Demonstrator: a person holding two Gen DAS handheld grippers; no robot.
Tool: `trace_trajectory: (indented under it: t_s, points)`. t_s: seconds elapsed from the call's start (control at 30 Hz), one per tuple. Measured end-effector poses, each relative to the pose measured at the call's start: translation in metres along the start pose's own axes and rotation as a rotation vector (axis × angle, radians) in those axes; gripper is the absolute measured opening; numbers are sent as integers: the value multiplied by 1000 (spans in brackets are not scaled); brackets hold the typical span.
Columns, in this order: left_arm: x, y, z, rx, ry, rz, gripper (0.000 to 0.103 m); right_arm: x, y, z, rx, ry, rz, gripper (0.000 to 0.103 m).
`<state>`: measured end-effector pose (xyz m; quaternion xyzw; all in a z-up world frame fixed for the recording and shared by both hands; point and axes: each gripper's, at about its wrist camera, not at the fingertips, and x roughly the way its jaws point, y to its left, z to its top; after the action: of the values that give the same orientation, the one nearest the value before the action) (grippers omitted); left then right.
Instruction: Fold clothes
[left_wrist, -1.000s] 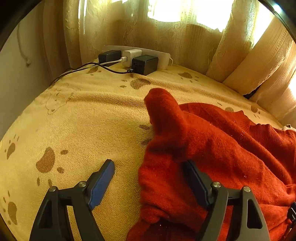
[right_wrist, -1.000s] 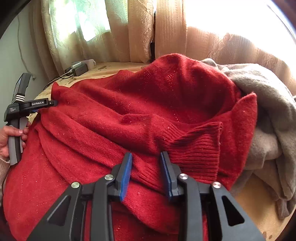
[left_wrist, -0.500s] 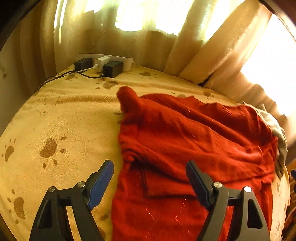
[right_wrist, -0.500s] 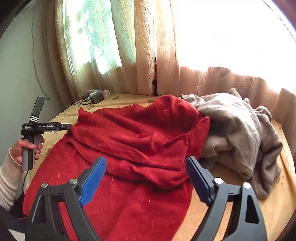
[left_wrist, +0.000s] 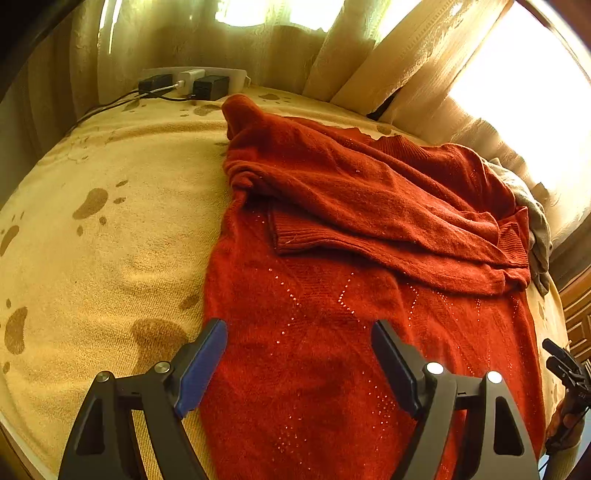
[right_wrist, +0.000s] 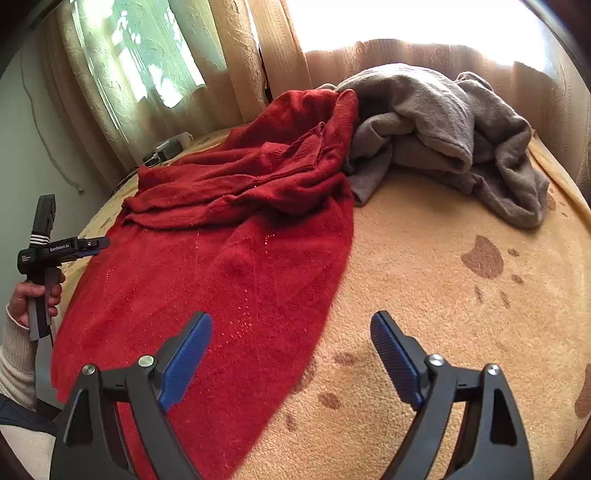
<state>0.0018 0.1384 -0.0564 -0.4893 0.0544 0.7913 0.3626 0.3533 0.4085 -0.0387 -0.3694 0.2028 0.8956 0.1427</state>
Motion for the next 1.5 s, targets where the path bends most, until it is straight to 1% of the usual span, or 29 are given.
trace_trajectory:
  t_s: [0.1, 0.2, 0.3, 0.37, 0.47, 0.53, 0.6, 0.67, 0.73, 0.8, 0.93, 1.03, 1.07, 1.17, 1.23, 1.27, 1.33, 1.5]
  points:
    - [-8, 2, -10, -19, -10, -27, 82, -11, -4, -8, 18, -16, 6, 90]
    - [-15, 2, -19, -7, -18, -23, 82, -26, -7, -15, 23, -47, -5, 90]
    - [-20, -1, -25, 2, -24, -25, 82, -33, -9, -20, 23, -62, -27, 95]
    - [-25, -2, -30, 7, -23, -72, 82, -36, -10, -22, 33, -65, 12, 97]
    - [-38, -2, -42, 8, -4, -187, 82, -43, -6, -29, 26, -58, 144, 98]
    - [-52, -1, -53, 33, -4, -234, 82, -50, 2, -36, -6, -53, 214, 98]
    - [-69, -1, -64, 71, -19, -272, 82, -59, 14, -44, -63, -51, 233, 98]
    - [-93, -2, -78, 146, -66, -294, 82, -67, 25, -51, -117, -53, 230, 98]
    - [-116, -5, -95, 257, -109, -259, 82, -73, 35, -58, -163, -53, 237, 98]
    - [-136, -10, -114, 404, -149, -191, 82, -79, 45, -64, -208, -52, 243, 98]
    - [-158, -28, -166, 780, -231, -47, 82, -81, 63, -72, -300, -42, 230, 98]
    - [-172, -42, -206, 1067, -292, 67, 82, -78, 71, -73, -327, -39, 232, 98]
    - [-174, -46, -219, 1149, -285, 92, 82, -77, 73, -74, -333, -39, 236, 98]
    - [-161, -52, -251, 1331, -193, 152, 82, -77, 77, -72, -343, -44, 234, 98]
    - [-143, -55, -268, 1411, -156, 258, 82, -77, 78, -70, -340, -53, 233, 98]
    - [-135, -57, -274, 1438, -151, 308, 82, -77, 78, -68, -333, -60, 236, 98]
    - [-122, -59, -280, 1468, -168, 388, 82, -78, 76, -64, -315, -77, 245, 98]
    - [-109, -70, -283, 1430, -242, 449, 82, -82, 78, -62, -303, -103, 249, 98]
